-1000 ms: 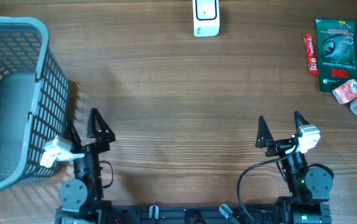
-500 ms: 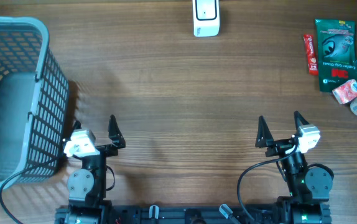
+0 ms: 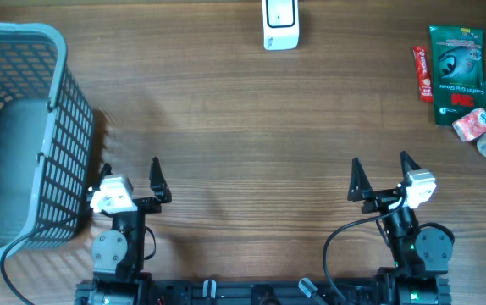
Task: Scan the item barcode
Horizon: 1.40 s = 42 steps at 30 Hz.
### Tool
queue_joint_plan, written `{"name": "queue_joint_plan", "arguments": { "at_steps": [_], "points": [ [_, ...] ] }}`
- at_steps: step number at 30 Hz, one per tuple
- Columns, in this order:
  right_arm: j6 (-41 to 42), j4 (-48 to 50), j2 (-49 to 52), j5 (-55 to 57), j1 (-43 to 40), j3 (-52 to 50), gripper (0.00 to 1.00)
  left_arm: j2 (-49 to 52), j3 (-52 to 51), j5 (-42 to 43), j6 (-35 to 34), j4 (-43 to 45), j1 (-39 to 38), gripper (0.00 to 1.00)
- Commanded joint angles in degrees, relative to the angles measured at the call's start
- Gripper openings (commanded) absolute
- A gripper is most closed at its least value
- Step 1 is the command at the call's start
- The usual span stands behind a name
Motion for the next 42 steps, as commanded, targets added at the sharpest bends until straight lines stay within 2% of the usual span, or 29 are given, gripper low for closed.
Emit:
{"name": "queue_joint_plan", "arguments": {
  "at_steps": [1, 26, 31, 42],
  "points": [
    [0.9, 0.2, -0.6, 0.6, 0.3, -0.1, 1.0, -0.3, -0.4, 0.7, 1.3, 0.0, 0.5, 1.0],
    [0.9, 0.2, -0.6, 0.6, 0.3, -0.1, 1.0, -0.3, -0.4, 0.0, 1.3, 0.0, 1.2, 1.0],
    [1.0, 0.2, -0.6, 0.6, 0.3, -0.1, 1.0, -0.3, -0.4, 5.2, 1.3, -0.4, 5.5, 1.0],
    [0.9, 0.2, -0.6, 0.6, 0.3, -0.1, 1.0, -0.2, -0.4, 5.4, 1.3, -0.3, 5.7, 1.0]
  ]
}}
